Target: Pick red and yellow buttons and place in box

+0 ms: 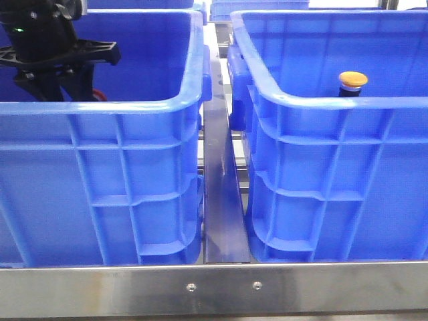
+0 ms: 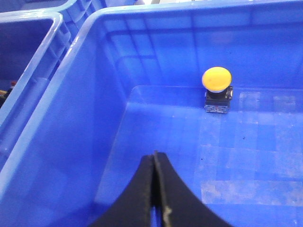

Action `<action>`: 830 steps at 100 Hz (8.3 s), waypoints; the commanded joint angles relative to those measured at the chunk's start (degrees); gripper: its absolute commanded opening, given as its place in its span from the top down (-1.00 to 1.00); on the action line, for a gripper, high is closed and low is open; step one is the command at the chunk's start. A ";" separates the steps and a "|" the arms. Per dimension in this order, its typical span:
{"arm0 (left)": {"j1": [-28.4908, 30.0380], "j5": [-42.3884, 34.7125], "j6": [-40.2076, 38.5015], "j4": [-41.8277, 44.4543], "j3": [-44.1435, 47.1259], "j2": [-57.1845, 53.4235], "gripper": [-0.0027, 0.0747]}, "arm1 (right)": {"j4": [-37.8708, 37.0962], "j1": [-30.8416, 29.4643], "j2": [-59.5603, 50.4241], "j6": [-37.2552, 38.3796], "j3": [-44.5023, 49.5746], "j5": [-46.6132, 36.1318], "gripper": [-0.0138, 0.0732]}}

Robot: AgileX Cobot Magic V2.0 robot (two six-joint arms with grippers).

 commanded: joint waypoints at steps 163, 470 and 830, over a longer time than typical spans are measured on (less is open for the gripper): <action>-21.05 0.17 23.98 -22.01 -1.87 -18.92 0.50 | 23.05 -0.29 11.19 -0.24 -11.73 20.50 -0.76; -21.05 2.68 23.98 -22.64 -1.87 -18.82 -0.61 | 30.48 -13.65 35.71 -39.28 -25.64 -0.03 0.19; 2.20 -10.99 14.48 -6.81 5.17 -22.37 0.98 | 30.67 -13.33 2.84 -39.28 -0.01 -1.43 0.84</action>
